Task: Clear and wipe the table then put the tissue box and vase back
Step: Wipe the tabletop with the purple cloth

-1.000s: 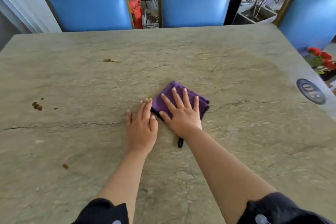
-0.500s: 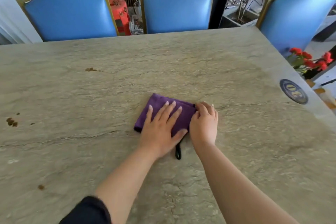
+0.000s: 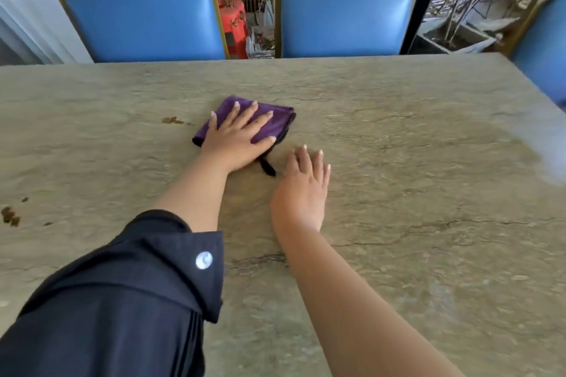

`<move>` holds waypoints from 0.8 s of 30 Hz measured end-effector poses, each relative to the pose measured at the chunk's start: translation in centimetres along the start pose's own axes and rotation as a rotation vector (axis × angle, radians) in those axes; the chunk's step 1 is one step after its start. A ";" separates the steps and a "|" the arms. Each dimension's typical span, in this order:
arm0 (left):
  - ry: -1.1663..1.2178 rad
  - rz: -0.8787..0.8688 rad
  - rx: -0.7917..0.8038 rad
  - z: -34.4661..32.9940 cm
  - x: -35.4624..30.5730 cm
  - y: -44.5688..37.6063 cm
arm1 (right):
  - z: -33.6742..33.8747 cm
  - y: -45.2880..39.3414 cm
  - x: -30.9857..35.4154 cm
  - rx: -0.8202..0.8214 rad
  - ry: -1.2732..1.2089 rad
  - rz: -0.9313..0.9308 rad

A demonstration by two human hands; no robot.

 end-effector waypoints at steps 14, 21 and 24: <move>-0.058 0.002 -0.084 -1.2 3.1 13.8 | -0.4 1.3 2.4 -0.036 -0.068 0.134; -0.001 0.382 -0.115 1.0 12.1 15.8 | -0.2 8.2 3.1 0.052 -0.110 0.136; 0.058 0.506 -0.121 0.2 9.7 15.6 | 0.0 10.0 2.3 0.036 -0.103 0.154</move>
Point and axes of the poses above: each hand's wrist, its own y-axis away from the middle knuckle, its own z-axis out of the back of the hand, x = y × z, the point moved 9 cm from there along -y, towards the middle knuckle, and after that the axes turned 10 degrees about y, right-handed, at the moved point
